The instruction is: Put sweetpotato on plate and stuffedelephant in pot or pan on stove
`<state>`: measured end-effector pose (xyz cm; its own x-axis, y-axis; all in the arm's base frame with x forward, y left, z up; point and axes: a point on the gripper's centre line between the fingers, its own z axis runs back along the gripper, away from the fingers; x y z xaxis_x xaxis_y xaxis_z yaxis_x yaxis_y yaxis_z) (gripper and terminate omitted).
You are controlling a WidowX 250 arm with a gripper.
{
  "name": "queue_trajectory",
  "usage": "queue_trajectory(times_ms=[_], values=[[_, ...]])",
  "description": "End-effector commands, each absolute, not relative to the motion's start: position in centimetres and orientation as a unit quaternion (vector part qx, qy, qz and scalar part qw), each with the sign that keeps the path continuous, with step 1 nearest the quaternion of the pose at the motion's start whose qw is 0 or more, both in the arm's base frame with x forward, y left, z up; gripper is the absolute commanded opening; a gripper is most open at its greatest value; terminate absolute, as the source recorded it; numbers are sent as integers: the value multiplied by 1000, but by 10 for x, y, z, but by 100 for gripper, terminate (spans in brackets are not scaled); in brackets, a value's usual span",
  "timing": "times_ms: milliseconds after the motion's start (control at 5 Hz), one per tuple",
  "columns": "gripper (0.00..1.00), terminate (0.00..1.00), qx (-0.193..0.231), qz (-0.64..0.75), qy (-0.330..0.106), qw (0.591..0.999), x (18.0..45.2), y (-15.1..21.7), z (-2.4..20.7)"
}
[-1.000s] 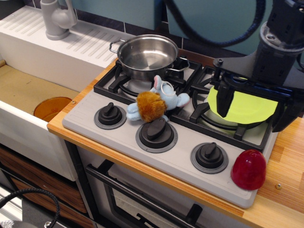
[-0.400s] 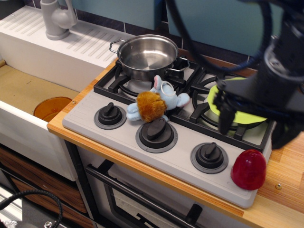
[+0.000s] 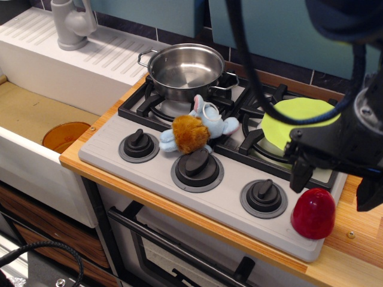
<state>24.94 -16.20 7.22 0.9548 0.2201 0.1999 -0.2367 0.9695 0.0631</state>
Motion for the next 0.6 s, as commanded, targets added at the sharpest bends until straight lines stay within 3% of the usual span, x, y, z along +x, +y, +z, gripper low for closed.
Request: queue_trajectory(times_ms=[0,400], values=[[100,0,19,101,-137,985,261,-157,53],[100,0,6,103,-150,983,256,-154,27]])
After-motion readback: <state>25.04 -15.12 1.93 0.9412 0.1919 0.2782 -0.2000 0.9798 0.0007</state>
